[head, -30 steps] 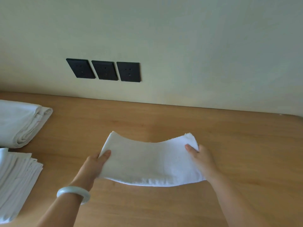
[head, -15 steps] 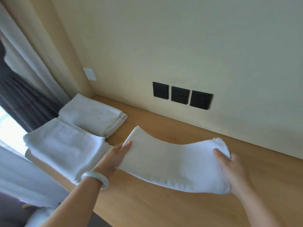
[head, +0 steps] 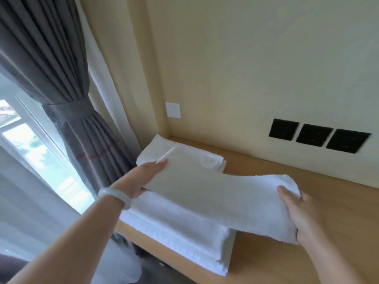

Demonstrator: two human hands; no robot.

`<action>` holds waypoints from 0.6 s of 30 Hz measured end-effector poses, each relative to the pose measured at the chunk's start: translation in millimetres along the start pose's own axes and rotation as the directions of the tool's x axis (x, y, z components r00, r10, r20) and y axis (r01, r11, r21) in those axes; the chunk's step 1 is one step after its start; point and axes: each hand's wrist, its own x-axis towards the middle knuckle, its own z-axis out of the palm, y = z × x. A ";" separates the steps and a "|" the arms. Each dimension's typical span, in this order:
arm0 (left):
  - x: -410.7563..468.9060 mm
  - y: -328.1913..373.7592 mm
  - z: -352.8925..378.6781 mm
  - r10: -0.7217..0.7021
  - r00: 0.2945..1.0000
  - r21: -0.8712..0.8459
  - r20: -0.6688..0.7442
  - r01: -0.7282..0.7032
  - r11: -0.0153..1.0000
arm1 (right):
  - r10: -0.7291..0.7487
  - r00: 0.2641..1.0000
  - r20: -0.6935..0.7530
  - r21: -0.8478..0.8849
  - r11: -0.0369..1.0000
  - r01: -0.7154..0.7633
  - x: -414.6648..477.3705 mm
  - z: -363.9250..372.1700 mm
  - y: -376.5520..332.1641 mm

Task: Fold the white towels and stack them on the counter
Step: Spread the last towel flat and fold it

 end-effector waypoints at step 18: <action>82.9 -98.0 -98.7 0.127 0.989 0.630 -0.080 -0.049 0.775 | -0.026 0.989 -0.145 -0.397 0.917 -0.033 -49.0 138.0 66.2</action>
